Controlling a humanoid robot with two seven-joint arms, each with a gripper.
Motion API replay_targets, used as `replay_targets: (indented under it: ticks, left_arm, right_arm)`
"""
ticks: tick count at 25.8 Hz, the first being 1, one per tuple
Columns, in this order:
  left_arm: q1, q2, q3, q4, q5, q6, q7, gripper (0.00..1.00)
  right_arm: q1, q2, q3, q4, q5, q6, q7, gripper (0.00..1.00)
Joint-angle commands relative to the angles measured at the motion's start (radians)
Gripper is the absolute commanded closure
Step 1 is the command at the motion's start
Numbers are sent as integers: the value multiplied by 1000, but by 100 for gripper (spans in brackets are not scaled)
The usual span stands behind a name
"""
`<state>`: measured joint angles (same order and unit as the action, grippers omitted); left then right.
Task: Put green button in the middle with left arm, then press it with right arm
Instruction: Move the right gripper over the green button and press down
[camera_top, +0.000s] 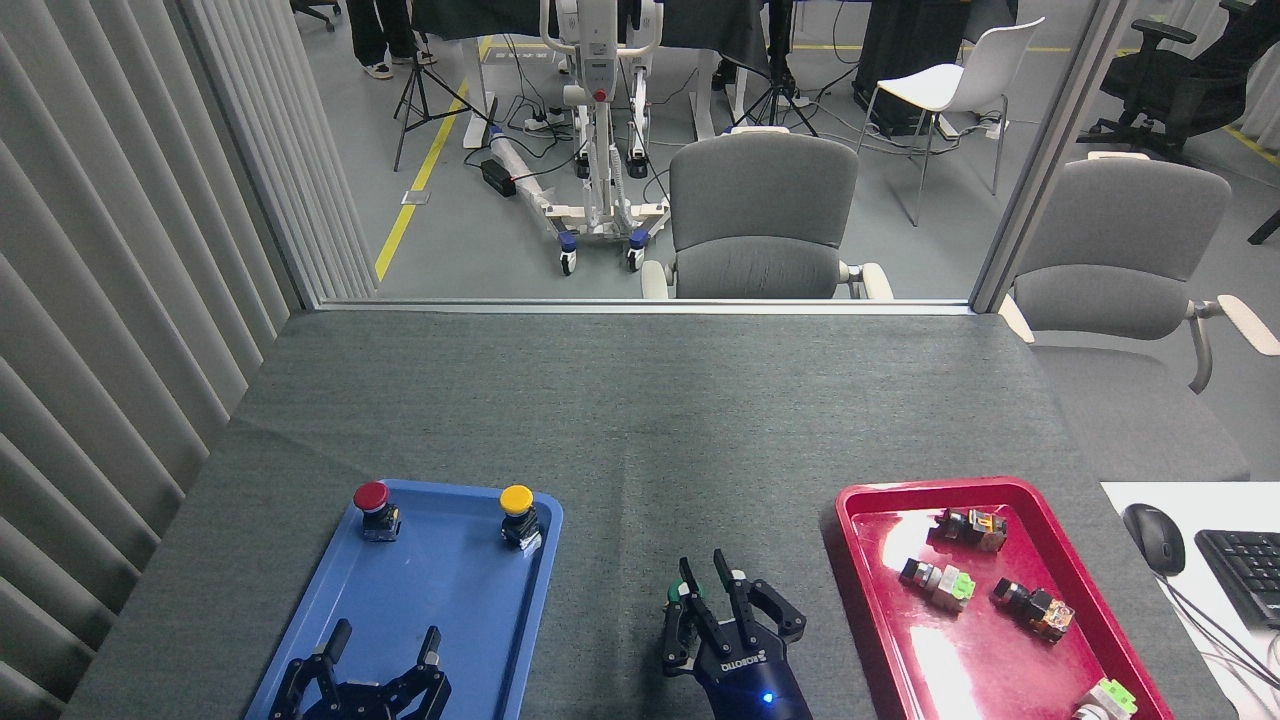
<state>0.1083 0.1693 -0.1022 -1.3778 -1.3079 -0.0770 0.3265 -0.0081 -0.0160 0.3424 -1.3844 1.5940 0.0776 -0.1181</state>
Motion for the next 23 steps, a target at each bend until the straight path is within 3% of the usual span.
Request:
replay_targets:
  ticks: [1,9,23]
  left_arm:
    - [1,3,13,-1,3,-3,-3,1]
    - [2,3,30,6,9,-3,-3,1]
    - [1,4,36,5,10,-6,-3,1]
  right_arm:
    - [-16,10,17,39,15,19,17,100]
    - [-30,21,20,111,18,24,21,100]
    - [-33,18,20,145,7,27,35,100]
